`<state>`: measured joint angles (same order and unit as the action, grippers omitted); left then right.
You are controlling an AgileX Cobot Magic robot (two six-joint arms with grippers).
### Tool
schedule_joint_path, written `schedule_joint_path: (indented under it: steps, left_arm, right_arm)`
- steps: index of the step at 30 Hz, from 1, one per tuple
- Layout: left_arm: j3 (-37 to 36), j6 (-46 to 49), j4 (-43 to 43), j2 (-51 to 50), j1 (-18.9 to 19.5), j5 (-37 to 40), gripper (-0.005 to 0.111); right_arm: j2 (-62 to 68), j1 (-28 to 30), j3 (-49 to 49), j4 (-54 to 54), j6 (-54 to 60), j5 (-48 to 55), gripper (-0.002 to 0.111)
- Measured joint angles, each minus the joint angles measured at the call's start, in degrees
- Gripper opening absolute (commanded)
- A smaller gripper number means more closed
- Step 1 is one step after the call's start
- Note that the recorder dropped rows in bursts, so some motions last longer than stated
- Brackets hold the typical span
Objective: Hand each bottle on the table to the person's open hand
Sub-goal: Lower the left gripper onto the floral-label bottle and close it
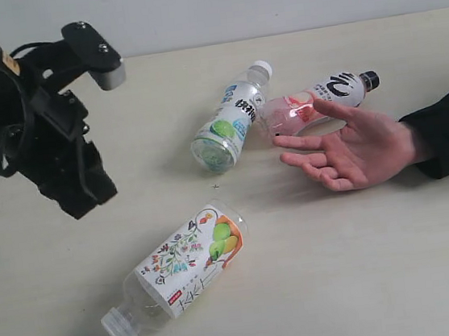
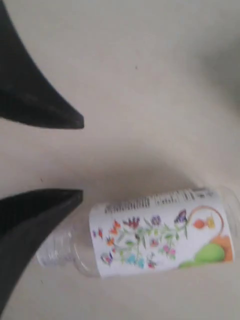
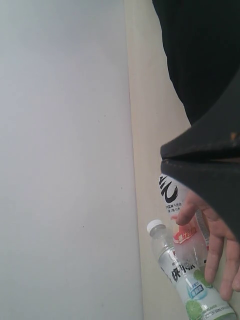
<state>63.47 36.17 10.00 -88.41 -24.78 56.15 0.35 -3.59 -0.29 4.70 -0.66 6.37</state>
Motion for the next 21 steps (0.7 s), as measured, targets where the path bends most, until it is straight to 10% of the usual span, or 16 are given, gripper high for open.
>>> schedule_joint_path:
  steps: [10, 21]
  left_arm:
    - [0.00, -17.27, 1.00, -3.88, -12.05, 0.41, 0.071]
    - [0.00, -20.52, -0.51, -10.92, -13.76, -6.29, 0.088]
  right_arm:
    - [0.00, 0.00, 0.00, 0.00, 0.00, 0.00, 0.000]
    - [0.00, 0.00, 0.00, 0.00, 0.00, 0.00, 0.000]
